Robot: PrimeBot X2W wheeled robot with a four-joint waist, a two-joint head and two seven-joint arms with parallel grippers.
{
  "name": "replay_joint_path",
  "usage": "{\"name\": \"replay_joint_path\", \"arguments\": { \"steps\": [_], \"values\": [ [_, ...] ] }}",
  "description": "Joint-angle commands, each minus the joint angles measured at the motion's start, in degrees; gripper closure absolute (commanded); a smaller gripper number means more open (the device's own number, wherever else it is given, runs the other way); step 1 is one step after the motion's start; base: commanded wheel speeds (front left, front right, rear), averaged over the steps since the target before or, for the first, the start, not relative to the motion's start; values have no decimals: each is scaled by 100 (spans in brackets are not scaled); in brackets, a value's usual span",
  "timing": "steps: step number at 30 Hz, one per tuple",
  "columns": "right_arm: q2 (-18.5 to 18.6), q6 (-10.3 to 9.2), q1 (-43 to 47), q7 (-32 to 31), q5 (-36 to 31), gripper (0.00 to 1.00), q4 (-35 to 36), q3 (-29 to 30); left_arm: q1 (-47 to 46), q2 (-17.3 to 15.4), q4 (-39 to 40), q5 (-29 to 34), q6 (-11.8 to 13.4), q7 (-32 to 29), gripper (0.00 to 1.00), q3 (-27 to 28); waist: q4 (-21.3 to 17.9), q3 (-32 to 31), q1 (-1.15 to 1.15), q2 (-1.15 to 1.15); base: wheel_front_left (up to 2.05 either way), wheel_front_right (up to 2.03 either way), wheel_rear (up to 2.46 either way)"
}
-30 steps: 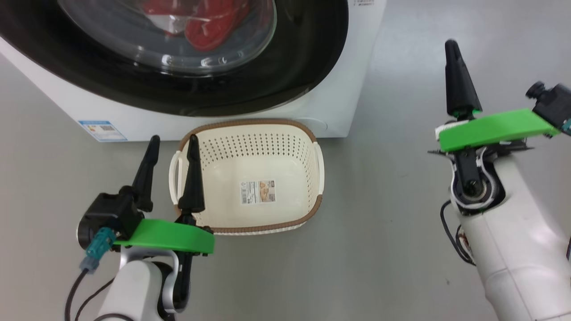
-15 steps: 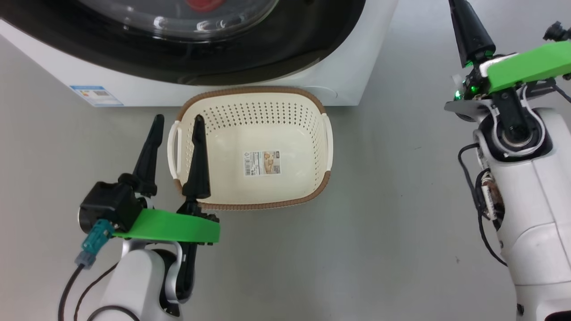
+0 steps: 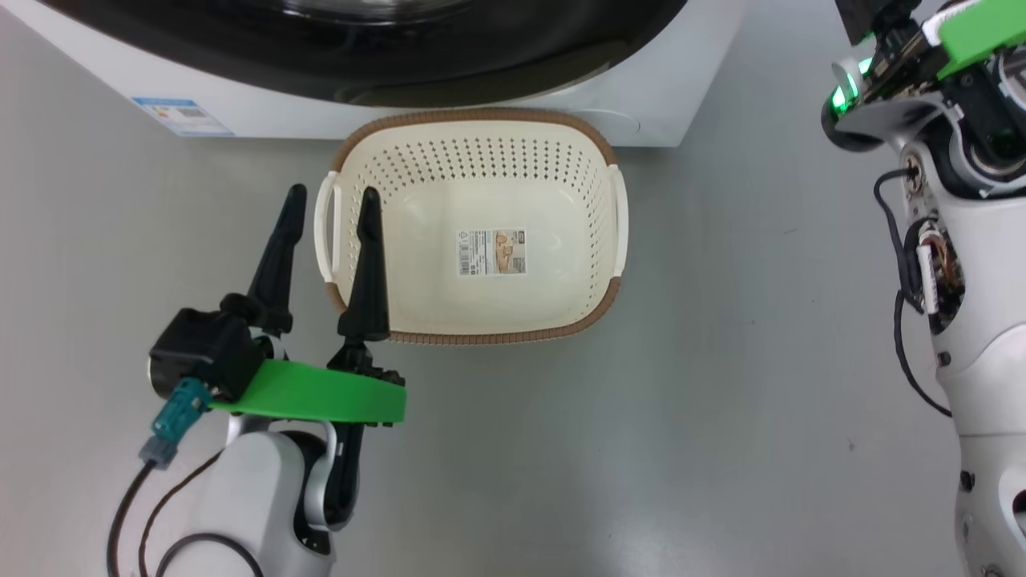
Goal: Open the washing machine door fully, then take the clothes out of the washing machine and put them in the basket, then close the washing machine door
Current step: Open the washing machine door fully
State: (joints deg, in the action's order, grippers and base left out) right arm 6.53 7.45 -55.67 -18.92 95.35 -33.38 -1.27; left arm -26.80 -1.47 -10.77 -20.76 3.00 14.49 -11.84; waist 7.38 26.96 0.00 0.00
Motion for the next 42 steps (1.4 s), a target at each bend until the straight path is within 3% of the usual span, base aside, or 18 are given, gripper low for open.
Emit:
{"name": "replay_joint_path", "arguments": {
  "steps": [1,18,42],
  "values": [
    [-70,3,-205,-91,55,100,115,-102,-87,-141,172,11,8,51,0,109,73,129,0,0,0,0,0],
    [7,3,-962,-952,520,100,-146,-126,-201,-141,220,-184,50,51,0,-141,260,519,0,0,0,0,0],
    [92,3,-1512,-1510,393,100,-592,-507,-349,-141,95,-178,5,51,0,-230,354,754,0,0,0,0,0]
  ]
}}
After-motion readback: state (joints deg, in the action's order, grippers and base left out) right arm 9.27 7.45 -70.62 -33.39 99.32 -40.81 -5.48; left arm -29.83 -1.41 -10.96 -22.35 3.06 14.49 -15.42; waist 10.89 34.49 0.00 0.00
